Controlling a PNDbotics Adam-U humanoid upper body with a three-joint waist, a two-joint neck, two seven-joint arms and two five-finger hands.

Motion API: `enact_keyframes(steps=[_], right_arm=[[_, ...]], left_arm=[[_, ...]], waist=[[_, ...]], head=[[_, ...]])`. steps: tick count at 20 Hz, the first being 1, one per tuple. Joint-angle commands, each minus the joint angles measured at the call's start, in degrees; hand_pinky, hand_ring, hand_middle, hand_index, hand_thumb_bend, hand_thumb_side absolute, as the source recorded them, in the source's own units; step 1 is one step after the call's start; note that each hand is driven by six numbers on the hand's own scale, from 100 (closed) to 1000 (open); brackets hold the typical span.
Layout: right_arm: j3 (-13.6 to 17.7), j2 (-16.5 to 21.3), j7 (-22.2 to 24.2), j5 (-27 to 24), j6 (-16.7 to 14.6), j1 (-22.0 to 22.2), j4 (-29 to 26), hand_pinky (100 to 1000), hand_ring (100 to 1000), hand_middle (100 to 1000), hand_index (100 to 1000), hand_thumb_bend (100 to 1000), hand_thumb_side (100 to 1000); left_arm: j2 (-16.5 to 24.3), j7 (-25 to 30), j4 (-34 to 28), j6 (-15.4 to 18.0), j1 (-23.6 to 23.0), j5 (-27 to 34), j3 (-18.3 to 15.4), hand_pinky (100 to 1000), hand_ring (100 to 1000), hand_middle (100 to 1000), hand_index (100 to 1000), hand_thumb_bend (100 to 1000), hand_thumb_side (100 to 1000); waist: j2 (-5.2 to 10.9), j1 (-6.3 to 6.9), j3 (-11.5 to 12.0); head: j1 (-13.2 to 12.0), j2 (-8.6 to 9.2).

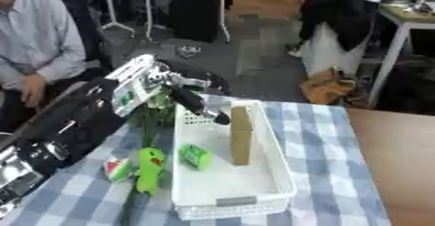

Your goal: Pick up objects on the table and place them in the box.

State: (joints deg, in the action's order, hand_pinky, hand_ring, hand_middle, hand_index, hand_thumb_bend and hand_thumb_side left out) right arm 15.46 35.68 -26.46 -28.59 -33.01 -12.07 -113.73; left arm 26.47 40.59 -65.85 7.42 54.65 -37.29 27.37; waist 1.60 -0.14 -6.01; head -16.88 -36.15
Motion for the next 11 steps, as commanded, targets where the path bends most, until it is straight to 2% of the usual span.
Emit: enact_keyframes(steps=[1, 4, 5, 6, 7, 8, 9, 11], right_arm=[[0.1, 2.1, 0.0, -0.4, 0.0, -0.6, -0.9, 804, 841, 768, 764, 100, 686], [0.1, 2.0, 0.1, -0.4, 0.0, -0.5, -0.9, 804, 841, 767, 764, 100, 684], [0.1, 2.0, 0.1, -0.4, 0.0, -0.5, -0.9, 804, 841, 767, 764, 100, 685], [0.1, 2.0, 0.1, -0.3, 0.0, -0.5, -0.9, 804, 841, 767, 764, 100, 685], [0.1, 2.0, 0.1, -0.3, 0.0, -0.5, -0.9, 804, 841, 767, 764, 100, 685], [0.2, 2.0, 0.1, -0.3, 0.0, -0.4, -0.9, 804, 841, 767, 764, 100, 685], [0.2, 1.9, 0.1, -0.2, -0.1, -0.3, -0.9, 804, 841, 767, 764, 100, 685], [0.3, 1.9, 0.0, -0.1, -0.2, -0.1, -0.9, 804, 841, 767, 764, 100, 685]], left_arm=[[1.6, 0.7, -1.9, -0.7, 1.9, 0.6, -0.9, 1000, 1000, 1000, 1000, 740, 960], [1.7, 0.4, -2.8, -1.1, 1.7, 0.9, -1.1, 1000, 1000, 1000, 1000, 723, 952], [1.8, 0.2, -3.1, -1.3, 1.7, 1.0, -1.3, 1000, 1000, 1000, 1000, 652, 930], [2.0, -0.3, -3.9, -1.6, 1.5, 1.3, -1.8, 1000, 1000, 1000, 1000, 652, 930], [2.1, -1.0, -4.7, -2.0, 1.3, 1.7, -2.4, 980, 1000, 1000, 1000, 540, 914], [2.3, -1.7, -5.8, -2.5, 1.1, 2.3, -3.3, 980, 1000, 1000, 1000, 540, 914], [2.4, -2.5, -6.9, -2.9, 1.0, 3.1, -4.2, 912, 1000, 995, 1000, 416, 900], [2.2, -4.3, -9.4, -3.5, 0.6, 4.7, -6.6, 903, 1000, 987, 1000, 403, 897]], waist=[[1.44, 0.6, 0.0], [1.44, 0.58, 0.0], [1.44, 0.56, 0.0], [1.43, 0.55, 0.0], [1.42, 0.52, 0.0], [1.41, 0.5, 0.0], [1.41, 0.46, 0.1], [1.4, 0.36, 0.3]], head=[[0.0, 0.06], [-0.1, 0.11], [-0.1, 0.13], [-0.1, 0.14], [-0.2, 0.12], [-0.2, 0.08], [-0.3, 0.05], [-0.4, -0.02]])
